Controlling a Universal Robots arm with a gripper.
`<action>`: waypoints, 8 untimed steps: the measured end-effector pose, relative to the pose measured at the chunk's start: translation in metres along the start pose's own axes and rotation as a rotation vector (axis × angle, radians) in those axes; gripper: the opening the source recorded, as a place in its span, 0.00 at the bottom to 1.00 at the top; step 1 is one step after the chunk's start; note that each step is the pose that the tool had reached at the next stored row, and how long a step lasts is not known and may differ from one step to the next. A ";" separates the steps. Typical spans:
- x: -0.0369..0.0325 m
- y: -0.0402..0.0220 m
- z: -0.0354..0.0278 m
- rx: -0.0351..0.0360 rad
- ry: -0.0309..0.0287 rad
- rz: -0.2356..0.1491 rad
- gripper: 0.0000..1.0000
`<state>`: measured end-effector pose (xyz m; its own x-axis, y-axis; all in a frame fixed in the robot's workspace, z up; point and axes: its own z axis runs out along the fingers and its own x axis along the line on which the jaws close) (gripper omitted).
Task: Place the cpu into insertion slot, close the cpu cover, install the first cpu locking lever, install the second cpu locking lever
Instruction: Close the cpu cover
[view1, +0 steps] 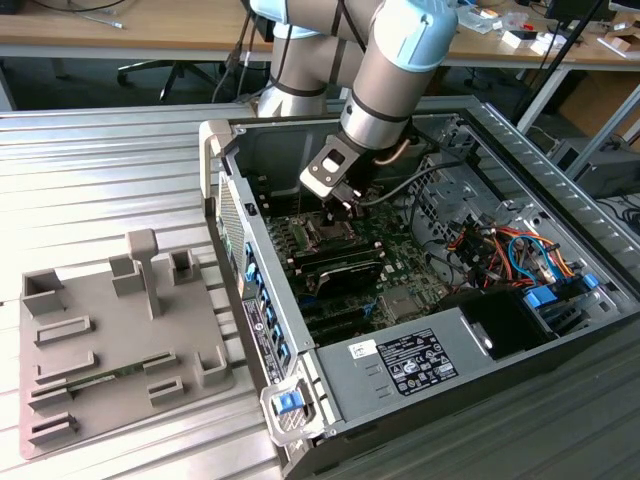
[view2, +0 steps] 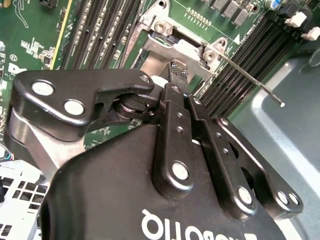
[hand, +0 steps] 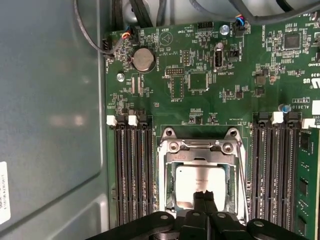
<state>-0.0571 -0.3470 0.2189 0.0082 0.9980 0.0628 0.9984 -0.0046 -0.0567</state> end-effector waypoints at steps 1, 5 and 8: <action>0.0000 -0.0006 0.0004 0.0000 0.0000 0.000 0.11; -0.0001 -0.0020 0.0017 0.0000 0.0000 0.000 0.11; -0.0002 -0.0022 0.0028 0.0000 0.0000 0.000 0.11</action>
<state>-0.0594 -0.3470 0.2162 0.0080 0.9980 0.0628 0.9984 -0.0045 -0.0567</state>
